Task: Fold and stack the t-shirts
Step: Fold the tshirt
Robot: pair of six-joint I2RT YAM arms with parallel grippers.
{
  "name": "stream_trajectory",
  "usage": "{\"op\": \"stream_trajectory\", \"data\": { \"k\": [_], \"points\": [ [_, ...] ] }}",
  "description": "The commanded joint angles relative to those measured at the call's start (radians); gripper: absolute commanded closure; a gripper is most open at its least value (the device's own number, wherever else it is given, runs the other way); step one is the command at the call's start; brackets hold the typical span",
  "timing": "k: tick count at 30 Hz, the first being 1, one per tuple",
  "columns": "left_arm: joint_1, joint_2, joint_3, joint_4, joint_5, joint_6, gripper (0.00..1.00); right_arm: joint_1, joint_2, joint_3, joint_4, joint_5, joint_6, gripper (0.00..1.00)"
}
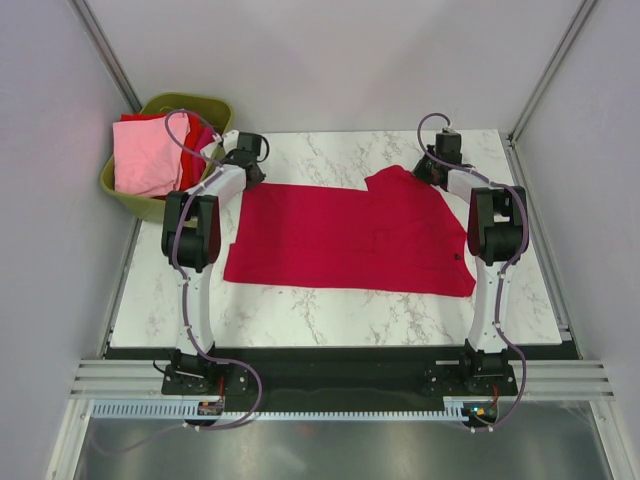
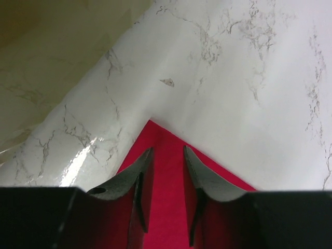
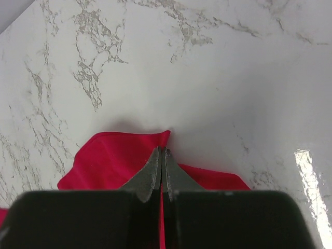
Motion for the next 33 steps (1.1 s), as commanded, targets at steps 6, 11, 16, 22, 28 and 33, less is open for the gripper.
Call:
{"op": "stream_trajectory", "data": {
  "k": [6, 11, 16, 22, 28, 33],
  "points": [
    [-0.083, -0.021, 0.005, 0.051, -0.122, 0.187, 0.60, -0.003, -0.066, -0.014, 0.063, -0.035, 0.023, 1.00],
    [-0.095, -0.039, 0.034, 0.053, -0.176, 0.279, 0.52, -0.006, -0.067, -0.014, 0.066, -0.038, 0.023, 1.00],
    [-0.097, -0.059, 0.039, -0.030, -0.139, 0.340, 0.44, -0.006, -0.066, -0.014, 0.071, -0.046, 0.028, 1.00],
    [-0.097, -0.029, 0.060, -0.088, -0.142, 0.489, 0.40, -0.006, -0.060, -0.019, 0.080, -0.067, 0.040, 1.00],
    [-0.095, 0.139, 0.272, -0.241, -0.228, 0.534, 0.33, -0.006, -0.060, -0.020, 0.092, -0.083, 0.049, 1.00],
    [-0.094, 0.212, 0.390, -0.344, -0.217, 0.508, 0.34, -0.010, -0.077, -0.037, 0.097, -0.084, 0.051, 1.00]
  ]
}}
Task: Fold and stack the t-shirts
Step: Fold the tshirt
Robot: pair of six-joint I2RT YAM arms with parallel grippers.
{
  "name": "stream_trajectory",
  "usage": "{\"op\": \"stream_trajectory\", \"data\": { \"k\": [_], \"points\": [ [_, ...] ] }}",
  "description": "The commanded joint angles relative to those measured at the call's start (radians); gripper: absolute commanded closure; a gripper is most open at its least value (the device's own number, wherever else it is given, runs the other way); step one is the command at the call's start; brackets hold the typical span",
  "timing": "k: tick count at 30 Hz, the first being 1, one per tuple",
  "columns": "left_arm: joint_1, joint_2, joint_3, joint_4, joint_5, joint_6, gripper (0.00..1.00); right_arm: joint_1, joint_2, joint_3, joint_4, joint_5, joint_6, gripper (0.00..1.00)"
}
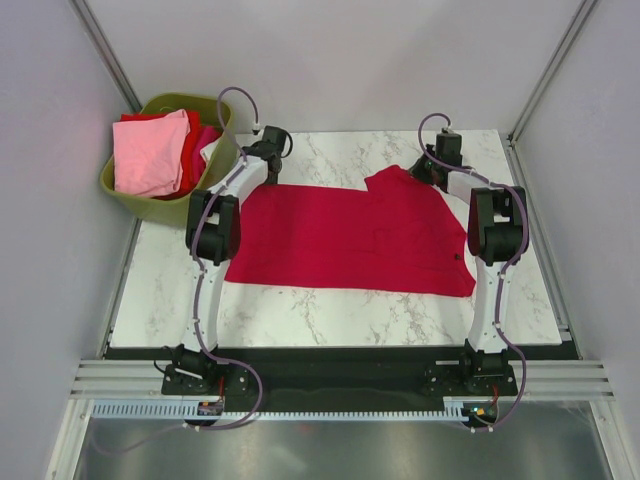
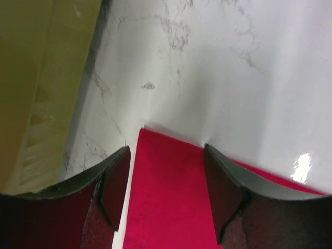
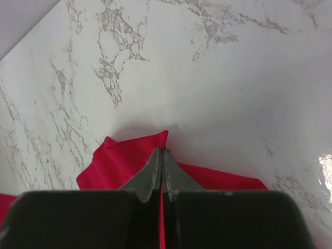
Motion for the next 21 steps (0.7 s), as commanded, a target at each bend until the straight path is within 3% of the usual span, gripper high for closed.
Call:
{"op": "stream_trajectory", "data": {
  "k": [1, 9, 21],
  "points": [
    [0.003, 0.016, 0.044, -0.105, -0.027, 0.026, 0.34, -0.011, -0.083, -0.020, 0.041, -0.017, 0.009, 1.00],
    [0.003, -0.056, -0.016, -0.094, 0.006, -0.075, 0.34, -0.080, -0.133, -0.085, 0.024, 0.010, 0.006, 1.00],
    [0.001, -0.148, -0.058, 0.087, 0.167, -0.141, 0.26, -0.203, -0.064, 0.014, -0.060, -0.014, -0.014, 1.00]
  ]
}}
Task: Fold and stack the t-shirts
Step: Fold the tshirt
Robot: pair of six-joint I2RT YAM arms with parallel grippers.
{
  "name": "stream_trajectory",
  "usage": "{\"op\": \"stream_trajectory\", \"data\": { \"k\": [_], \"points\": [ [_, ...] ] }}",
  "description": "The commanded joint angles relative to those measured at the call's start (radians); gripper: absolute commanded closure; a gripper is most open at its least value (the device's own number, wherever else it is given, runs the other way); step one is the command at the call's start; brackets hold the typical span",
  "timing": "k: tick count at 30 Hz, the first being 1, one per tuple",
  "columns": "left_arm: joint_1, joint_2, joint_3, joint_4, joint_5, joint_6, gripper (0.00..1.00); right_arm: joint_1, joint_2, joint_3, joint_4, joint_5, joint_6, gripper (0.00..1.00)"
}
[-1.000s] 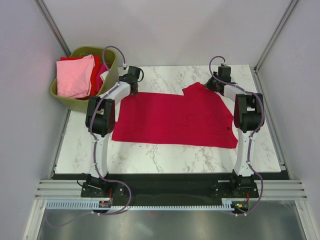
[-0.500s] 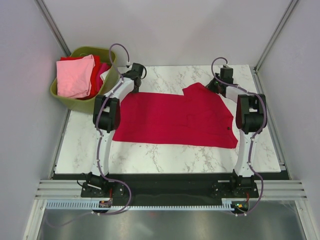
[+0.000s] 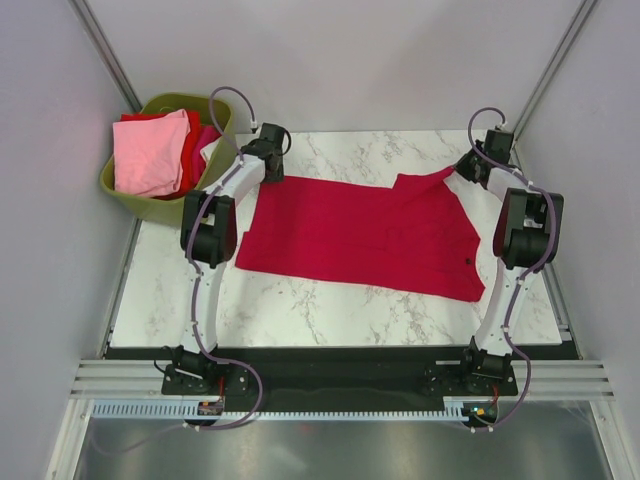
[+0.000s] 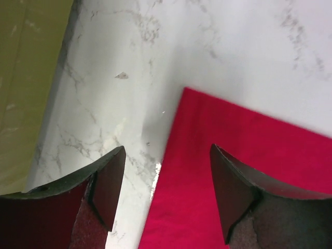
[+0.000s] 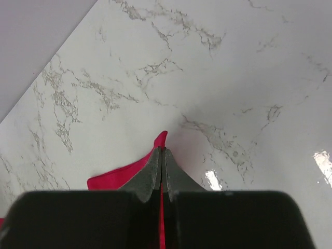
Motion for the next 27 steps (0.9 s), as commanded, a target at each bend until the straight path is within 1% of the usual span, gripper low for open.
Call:
{"op": "stream_trajectory", "data": {
  "k": [1, 5, 12, 17, 19, 25, 27],
  "points": [
    [0.001, -0.086, 0.012, 0.096, 0.050, -0.068, 0.26, -0.004, 0.012, 0.038, -0.003, -0.006, -0.011, 1.00],
    [0.003, -0.059, 0.043, 0.119, 0.058, -0.108, 0.28, -0.017, -0.008, 0.025, -0.002, -0.003, -0.014, 1.00],
    [0.001, 0.047, 0.139, 0.143, 0.102, -0.145, 0.32, -0.015, -0.010, 0.003, 0.033, -0.051, 0.007, 1.00],
    [0.004, 0.087, 0.146, 0.137, 0.039, -0.140, 0.32, -0.015, -0.017, -0.012, 0.036, -0.060, 0.015, 1.00],
    [0.012, 0.096, 0.149, 0.128, 0.054, -0.137, 0.32, -0.017, -0.017, -0.018, 0.068, -0.071, 0.024, 1.00],
    [0.021, 0.123, 0.179, 0.074, 0.102, -0.139, 0.33, -0.017, -0.017, -0.035, 0.093, -0.082, 0.041, 1.00],
    [0.027, 0.132, 0.185, 0.057, 0.145, -0.145, 0.33, -0.017, -0.020, -0.041, 0.098, -0.083, 0.042, 1.00]
  ]
}}
